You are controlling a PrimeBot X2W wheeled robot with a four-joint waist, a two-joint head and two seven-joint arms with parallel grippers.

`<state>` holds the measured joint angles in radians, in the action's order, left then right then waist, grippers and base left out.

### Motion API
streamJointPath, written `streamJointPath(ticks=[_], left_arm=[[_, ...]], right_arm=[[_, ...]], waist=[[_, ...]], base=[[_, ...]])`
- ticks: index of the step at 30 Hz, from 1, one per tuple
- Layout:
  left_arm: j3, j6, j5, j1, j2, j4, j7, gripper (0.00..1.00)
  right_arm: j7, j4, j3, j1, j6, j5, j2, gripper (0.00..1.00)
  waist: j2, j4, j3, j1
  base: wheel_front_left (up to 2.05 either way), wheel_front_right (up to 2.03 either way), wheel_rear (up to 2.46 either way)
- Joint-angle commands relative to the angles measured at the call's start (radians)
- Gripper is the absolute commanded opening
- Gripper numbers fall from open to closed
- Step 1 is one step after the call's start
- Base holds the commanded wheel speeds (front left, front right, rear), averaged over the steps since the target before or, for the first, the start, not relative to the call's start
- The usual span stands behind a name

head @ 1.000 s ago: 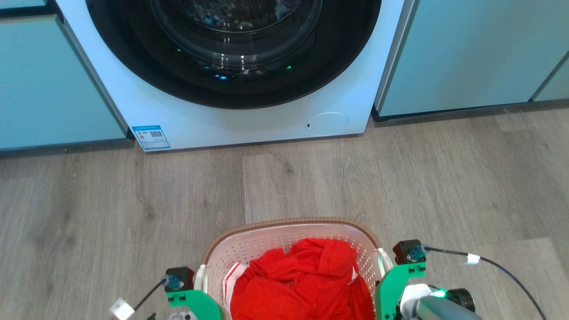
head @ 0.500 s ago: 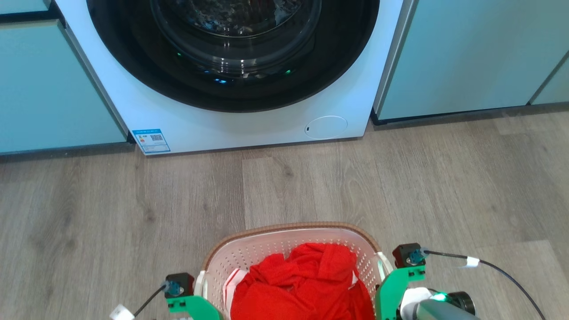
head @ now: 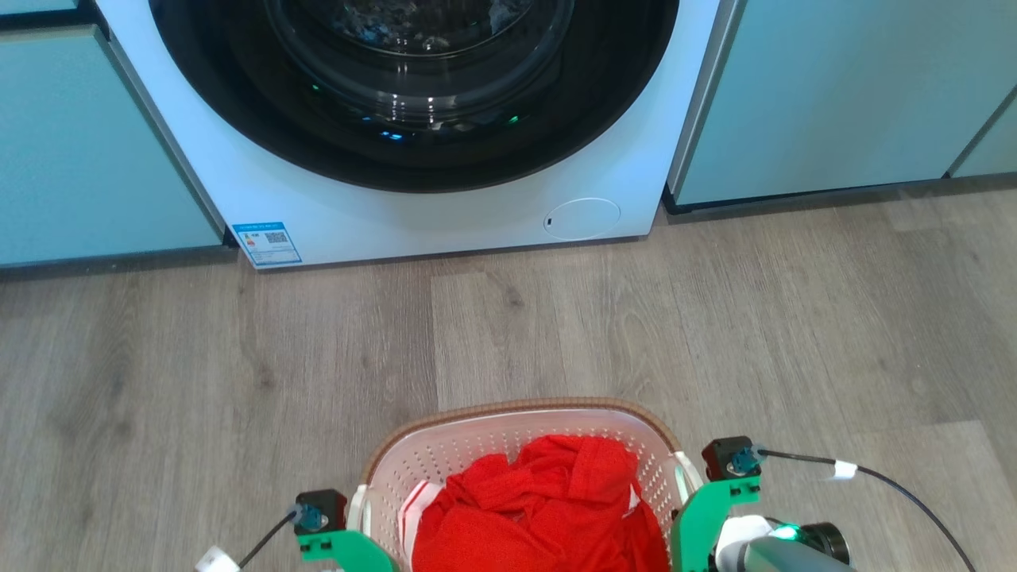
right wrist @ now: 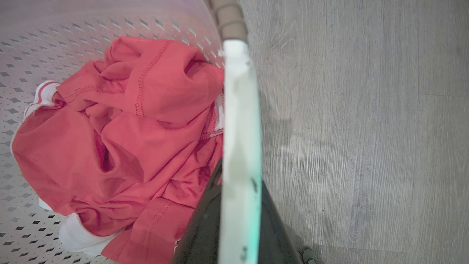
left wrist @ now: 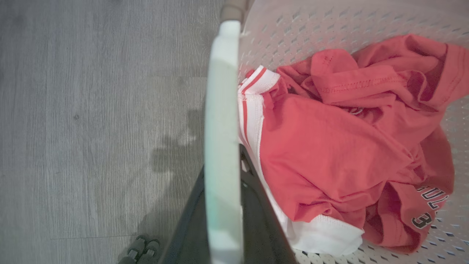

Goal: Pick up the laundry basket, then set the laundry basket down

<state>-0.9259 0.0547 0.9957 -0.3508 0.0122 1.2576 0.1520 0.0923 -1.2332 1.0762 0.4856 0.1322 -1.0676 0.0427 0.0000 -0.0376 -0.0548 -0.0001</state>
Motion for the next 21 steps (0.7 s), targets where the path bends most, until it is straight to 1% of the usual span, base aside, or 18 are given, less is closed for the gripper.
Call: streamJointPath(ticks=[1,7,12,16,21], left_arm=[[0.02,0.017,0.009,-0.044,0.038,0.01,0.019,0.0],[0.016,0.018,0.02,-0.06,0.038,0.01,0.028,0.0],[0.022,0.021,0.035,-0.094,0.038,0.003,0.042,0.0],[0.022,0.019,0.034,-0.139,0.038,0.004,0.055,0.0],[0.028,0.014,0.028,-0.23,0.046,0.011,0.072,0.0]], right_arm=[[0.023,0.001,0.012,0.024,-0.002,-0.006,0.008,0.0],[0.034,-0.001,0.022,0.047,-0.002,-0.012,0.008,0.0],[0.05,-0.002,0.025,0.084,-0.002,-0.019,0.008,0.0],[0.062,-0.009,0.029,0.133,-0.002,-0.017,0.008,0.0],[0.084,-0.016,0.028,0.223,-0.002,-0.01,0.008,0.0]], waist=[[0.0,0.0,-0.004,0.0001],[0.0,-0.001,-0.032,0.0001],[0.0,-0.002,-0.076,0.0001],[0.0,-0.004,-0.136,0.0001],[0.0,-0.002,-0.243,0.0001]], base=[[0.0,0.0,0.0],[0.0,0.0,0.0],[0.0,0.0,0.0],[0.0,0.0,0.0],[0.0,0.0,0.0]])
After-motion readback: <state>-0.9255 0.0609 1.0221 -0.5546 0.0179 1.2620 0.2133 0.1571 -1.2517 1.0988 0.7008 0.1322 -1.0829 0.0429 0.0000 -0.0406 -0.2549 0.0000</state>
